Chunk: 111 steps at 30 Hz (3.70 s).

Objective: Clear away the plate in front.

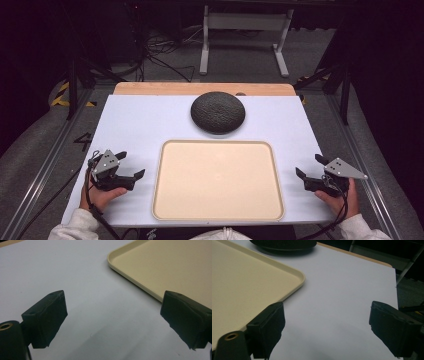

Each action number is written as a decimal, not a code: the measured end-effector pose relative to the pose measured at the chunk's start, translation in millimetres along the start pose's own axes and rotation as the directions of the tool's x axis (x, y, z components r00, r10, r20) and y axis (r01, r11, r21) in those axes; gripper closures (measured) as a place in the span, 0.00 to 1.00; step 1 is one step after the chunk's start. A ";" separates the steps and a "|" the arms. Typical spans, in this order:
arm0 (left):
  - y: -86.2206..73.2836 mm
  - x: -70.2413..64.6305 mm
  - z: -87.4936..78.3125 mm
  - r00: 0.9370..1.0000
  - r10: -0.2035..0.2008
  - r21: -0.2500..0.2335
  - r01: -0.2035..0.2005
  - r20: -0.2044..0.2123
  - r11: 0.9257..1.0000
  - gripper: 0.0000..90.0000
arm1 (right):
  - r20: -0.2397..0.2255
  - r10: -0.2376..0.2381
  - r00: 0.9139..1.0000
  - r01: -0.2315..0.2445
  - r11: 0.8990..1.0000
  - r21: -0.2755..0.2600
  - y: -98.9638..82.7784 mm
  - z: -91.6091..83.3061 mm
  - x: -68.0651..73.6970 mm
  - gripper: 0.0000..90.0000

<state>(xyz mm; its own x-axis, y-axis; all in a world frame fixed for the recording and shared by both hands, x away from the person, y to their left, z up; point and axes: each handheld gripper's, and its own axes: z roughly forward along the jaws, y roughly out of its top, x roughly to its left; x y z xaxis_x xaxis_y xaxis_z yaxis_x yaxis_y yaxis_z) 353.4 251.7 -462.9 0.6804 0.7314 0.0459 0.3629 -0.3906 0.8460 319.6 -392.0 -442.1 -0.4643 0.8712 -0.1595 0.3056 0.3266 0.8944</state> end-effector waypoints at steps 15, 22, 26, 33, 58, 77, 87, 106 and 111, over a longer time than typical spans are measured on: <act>4.6 0.5 -1.3 1.000 0.016 -0.006 -0.016 0.021 1.000 0.12 | 0.000 0.027 1.000 -0.027 1.000 -0.007 -1.1 -2.7 -2.8 0.16; 22.5 -2.5 -3.5 0.998 0.063 -0.030 -0.063 0.025 0.998 0.13 | -0.001 0.026 1.000 -0.026 1.000 -0.008 0.1 -3.4 -1.1 0.16; 34.9 -2.5 -3.6 0.997 0.075 -0.051 -0.073 0.027 0.996 0.13 | -0.006 0.025 1.000 -0.025 1.000 -0.003 0.6 -2.4 0.0 0.16; 59.2 -2.9 15.2 0.990 0.131 -0.040 -0.129 0.051 0.991 0.13 | -0.009 0.022 1.000 -0.022 1.000 -0.002 1.4 -1.7 0.7 0.16; 140.1 -7.3 123.1 0.956 0.262 0.043 -0.269 0.134 0.962 0.19 | -0.015 0.029 0.999 -0.029 1.000 0.012 -1.0 1.3 0.5 0.16; 161.1 -32.5 177.7 0.891 0.431 0.175 -0.451 0.142 0.875 0.22 | -0.014 0.036 0.999 -0.035 0.999 0.021 -3.3 1.4 -0.8 0.16; 166.4 -48.6 207.7 0.834 0.542 0.227 -0.550 0.103 0.804 0.30 | -0.010 0.036 0.999 -0.036 0.999 0.027 -4.4 1.0 -2.0 0.16; 162.7 -81.7 231.7 0.607 0.794 0.327 -0.758 0.034 0.565 0.71 | -0.010 0.028 1.000 -0.027 0.999 0.034 -6.1 -0.3 -1.2 0.16; 161.1 -87.2 235.7 0.558 0.829 0.339 -0.786 0.031 0.517 0.78 | -0.012 0.024 1.000 -0.024 0.999 0.030 -5.0 0.0 -0.6 0.16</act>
<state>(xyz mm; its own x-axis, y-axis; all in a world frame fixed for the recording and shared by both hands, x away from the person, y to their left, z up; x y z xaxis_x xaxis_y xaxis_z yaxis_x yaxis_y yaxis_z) 502.6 -6.8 -455.7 0.7002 0.0671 0.7108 -0.1319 -0.9663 0.2211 318.4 -394.1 -446.5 -0.4667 0.8744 -0.1328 0.3417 0.3167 0.8848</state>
